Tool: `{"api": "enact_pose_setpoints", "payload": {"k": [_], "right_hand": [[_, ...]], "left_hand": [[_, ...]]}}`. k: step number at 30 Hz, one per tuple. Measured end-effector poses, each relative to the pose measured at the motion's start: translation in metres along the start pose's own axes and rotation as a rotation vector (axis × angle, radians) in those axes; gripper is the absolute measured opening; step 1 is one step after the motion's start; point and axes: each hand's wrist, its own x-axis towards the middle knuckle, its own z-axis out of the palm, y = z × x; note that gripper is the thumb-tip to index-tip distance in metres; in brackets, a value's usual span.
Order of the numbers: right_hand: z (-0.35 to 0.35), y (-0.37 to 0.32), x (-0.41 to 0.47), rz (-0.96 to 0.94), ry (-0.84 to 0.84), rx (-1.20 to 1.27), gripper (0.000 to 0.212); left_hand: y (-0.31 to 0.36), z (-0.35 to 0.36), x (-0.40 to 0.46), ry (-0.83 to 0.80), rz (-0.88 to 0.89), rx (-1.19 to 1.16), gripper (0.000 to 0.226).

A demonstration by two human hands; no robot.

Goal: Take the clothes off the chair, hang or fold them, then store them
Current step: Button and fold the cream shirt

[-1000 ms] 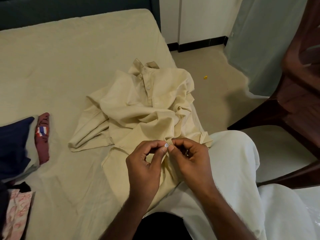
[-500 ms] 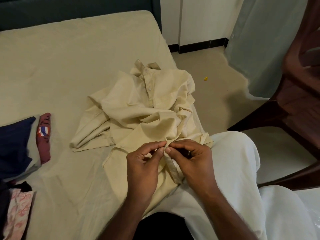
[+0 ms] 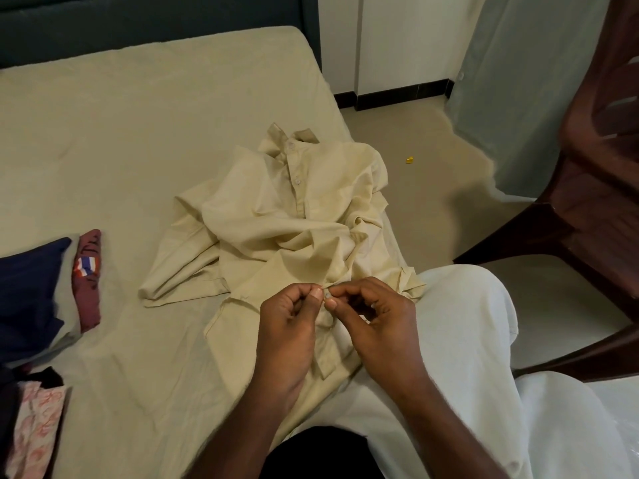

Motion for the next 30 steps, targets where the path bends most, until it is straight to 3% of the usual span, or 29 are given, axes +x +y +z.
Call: {"api": "enact_pose_setpoints", "payload": {"k": [4,7,12,15,21,24,27,29,30], "right_hand": [[0.004,0.0,-0.001,-0.056,-0.032,-0.1,0.008],[0.005,-0.001,-0.002,-0.171,-0.039,-0.224,0.01],[0.008,0.0,-0.003,-0.209,-0.052,-0.277,0.009],[0.003,0.0,-0.001,-0.13,-0.023,-0.15,0.011],[-0.003,0.002,0.003,0.069,-0.045,0.064,0.02],[-0.002,-0.001,0.002,0.1,-0.03,0.114,0.018],[-0.001,-0.005,0.002,0.114,-0.006,0.12,0.012],[-0.001,-0.004,0.003,0.134,-0.003,0.06,0.01],[-0.002,-0.002,0.004,0.149,0.017,0.033,0.012]], "left_hand": [[-0.001,0.002,0.0,0.002,0.006,0.121,0.028],[-0.003,0.006,0.001,0.015,-0.017,0.143,0.031],[-0.006,0.003,0.004,-0.025,-0.053,0.109,0.037],[0.0,0.003,0.001,-0.094,-0.093,0.026,0.033],[-0.002,0.001,0.001,-0.013,0.096,0.2,0.003],[-0.005,-0.001,0.003,-0.017,0.122,0.219,0.025],[-0.003,-0.003,0.003,-0.119,0.103,0.051,0.014],[-0.006,-0.001,0.004,-0.156,0.003,-0.123,0.021],[-0.01,-0.001,0.006,-0.156,0.007,-0.095,0.021]]}}
